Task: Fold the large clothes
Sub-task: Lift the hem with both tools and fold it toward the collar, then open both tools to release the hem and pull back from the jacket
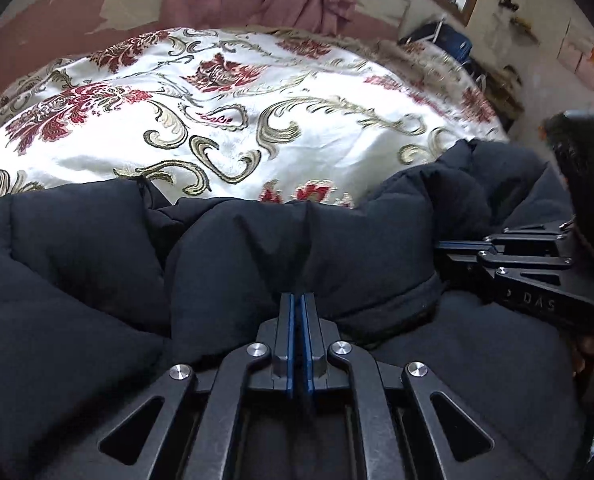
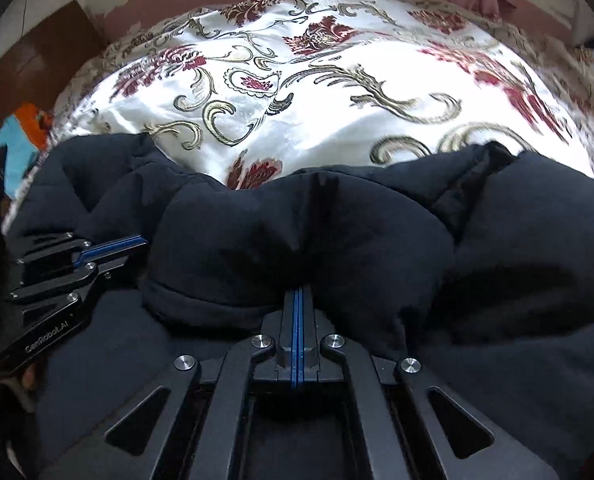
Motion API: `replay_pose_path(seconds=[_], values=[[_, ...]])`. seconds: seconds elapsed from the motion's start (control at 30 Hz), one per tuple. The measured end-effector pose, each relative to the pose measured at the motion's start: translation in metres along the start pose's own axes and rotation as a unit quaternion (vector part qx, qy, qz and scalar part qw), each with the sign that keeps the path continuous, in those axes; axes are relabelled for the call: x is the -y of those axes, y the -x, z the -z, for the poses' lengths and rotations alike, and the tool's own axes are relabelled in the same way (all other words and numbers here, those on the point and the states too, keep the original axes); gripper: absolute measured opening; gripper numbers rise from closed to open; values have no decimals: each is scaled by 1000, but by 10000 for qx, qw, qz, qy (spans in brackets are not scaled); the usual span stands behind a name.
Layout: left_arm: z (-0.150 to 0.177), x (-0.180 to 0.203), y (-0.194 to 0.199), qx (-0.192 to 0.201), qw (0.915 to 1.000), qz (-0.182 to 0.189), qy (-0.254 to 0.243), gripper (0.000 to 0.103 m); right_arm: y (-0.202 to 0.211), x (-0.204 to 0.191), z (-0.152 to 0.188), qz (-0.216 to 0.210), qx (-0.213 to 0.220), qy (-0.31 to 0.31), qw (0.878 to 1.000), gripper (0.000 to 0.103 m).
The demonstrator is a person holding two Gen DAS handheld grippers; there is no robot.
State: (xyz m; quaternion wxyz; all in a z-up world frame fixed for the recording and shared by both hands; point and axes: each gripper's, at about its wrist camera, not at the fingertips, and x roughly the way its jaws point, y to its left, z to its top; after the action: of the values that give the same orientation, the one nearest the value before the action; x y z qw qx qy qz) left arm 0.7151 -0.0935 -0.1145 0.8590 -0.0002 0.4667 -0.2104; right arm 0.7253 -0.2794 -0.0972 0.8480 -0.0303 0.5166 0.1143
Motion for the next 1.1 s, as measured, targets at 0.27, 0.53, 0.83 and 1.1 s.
replay_pose_path(seconds=[0.27,0.53,0.83,1.1], values=[[5,-3,2,288,9993,-153,190,4,14,-8,7,40,673,51,9977,0],[25,-1,61,1101,9920,-242,563,16,71,-5,36,156,1226,-38,9923,10],[42,-2,131,1829,9751,-228,1230,93,140,-23,63,542,1955,283,9788,65],[57,16,190,2029,9716,-719,981,96,216,-24,91,738,2568,125,9636,87]])
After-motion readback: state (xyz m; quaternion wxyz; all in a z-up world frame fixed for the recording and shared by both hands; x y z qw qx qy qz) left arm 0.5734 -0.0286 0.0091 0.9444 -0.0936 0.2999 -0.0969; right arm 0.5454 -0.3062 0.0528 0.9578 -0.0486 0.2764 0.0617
